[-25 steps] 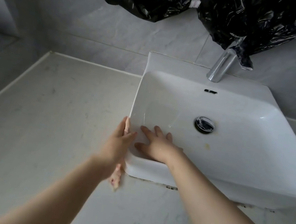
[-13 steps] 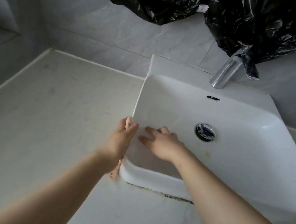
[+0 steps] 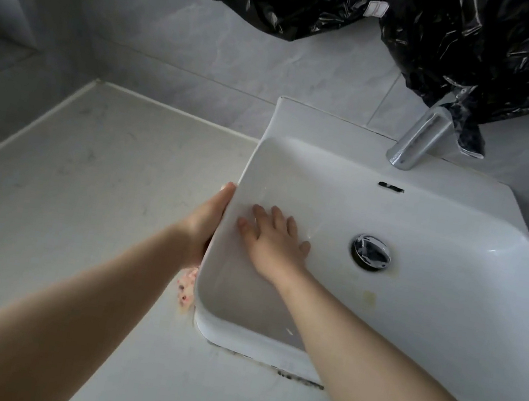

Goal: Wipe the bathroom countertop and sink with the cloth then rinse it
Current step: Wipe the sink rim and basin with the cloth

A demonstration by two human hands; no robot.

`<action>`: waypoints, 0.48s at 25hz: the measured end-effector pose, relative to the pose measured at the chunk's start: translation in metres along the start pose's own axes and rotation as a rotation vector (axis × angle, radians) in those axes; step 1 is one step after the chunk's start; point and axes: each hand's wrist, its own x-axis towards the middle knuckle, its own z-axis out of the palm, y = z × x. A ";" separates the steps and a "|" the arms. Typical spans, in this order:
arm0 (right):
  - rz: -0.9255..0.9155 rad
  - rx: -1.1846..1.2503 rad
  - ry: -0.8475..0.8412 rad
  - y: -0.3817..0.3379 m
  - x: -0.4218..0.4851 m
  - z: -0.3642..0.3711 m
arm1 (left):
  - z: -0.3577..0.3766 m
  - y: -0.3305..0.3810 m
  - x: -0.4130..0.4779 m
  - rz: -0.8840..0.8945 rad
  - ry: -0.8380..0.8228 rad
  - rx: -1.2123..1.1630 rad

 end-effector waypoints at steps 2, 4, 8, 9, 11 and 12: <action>-0.004 -0.011 0.005 0.003 0.001 0.002 | -0.003 -0.005 0.000 0.031 -0.006 -0.025; -0.004 -0.005 0.023 0.003 0.003 0.005 | -0.010 -0.023 -0.015 0.090 -0.015 -0.051; 0.024 0.024 0.068 -0.002 0.005 0.007 | -0.010 -0.014 -0.001 0.047 0.020 -0.056; 0.023 0.029 0.065 -0.002 0.005 0.007 | -0.010 -0.006 0.011 0.031 0.013 -0.043; 0.016 0.019 0.048 0.001 0.003 0.007 | -0.007 0.008 0.025 0.028 -0.014 -0.043; 0.010 0.004 0.039 0.002 0.002 0.006 | -0.007 0.010 0.027 0.021 -0.012 -0.046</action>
